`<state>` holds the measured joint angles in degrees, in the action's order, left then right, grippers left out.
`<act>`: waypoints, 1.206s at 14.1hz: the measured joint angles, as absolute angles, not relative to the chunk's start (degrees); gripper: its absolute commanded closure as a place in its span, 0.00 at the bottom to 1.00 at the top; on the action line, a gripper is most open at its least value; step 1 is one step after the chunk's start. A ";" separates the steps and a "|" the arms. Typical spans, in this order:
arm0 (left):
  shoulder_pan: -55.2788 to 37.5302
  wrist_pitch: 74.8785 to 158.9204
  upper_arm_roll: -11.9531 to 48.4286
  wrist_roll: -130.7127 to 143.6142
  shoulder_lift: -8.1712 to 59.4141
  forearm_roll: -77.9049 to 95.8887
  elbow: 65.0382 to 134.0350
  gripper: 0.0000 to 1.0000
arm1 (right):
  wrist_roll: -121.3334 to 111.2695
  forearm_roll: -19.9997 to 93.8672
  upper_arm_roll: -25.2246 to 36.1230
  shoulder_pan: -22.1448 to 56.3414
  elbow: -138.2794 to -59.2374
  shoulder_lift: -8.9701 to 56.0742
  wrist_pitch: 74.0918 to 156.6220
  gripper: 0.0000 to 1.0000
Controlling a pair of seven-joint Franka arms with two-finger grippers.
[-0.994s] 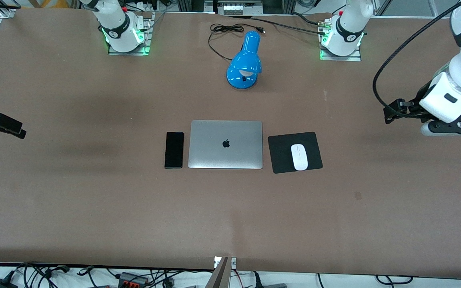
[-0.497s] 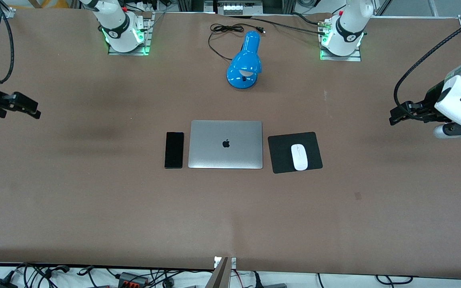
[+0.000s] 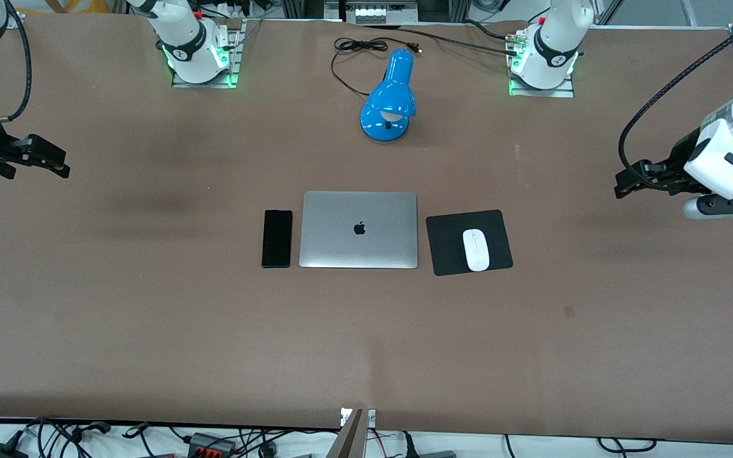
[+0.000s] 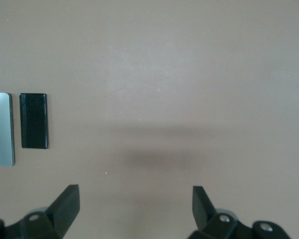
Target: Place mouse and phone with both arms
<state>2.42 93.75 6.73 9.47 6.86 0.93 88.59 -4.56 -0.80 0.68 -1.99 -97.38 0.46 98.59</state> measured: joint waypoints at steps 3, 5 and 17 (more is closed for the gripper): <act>2.43 93.75 6.73 9.47 6.87 0.93 88.59 0.00 | -4.57 -0.80 0.71 -2.00 -97.38 0.45 98.76 0.00; 2.43 93.67 6.73 9.47 6.86 0.93 88.59 0.00 | -4.57 -0.80 0.72 -2.00 -97.38 0.45 99.08 0.00; 2.43 93.65 6.73 9.47 6.86 0.93 88.59 0.00 | -4.57 -0.80 0.72 -2.28 -97.38 0.40 99.53 0.00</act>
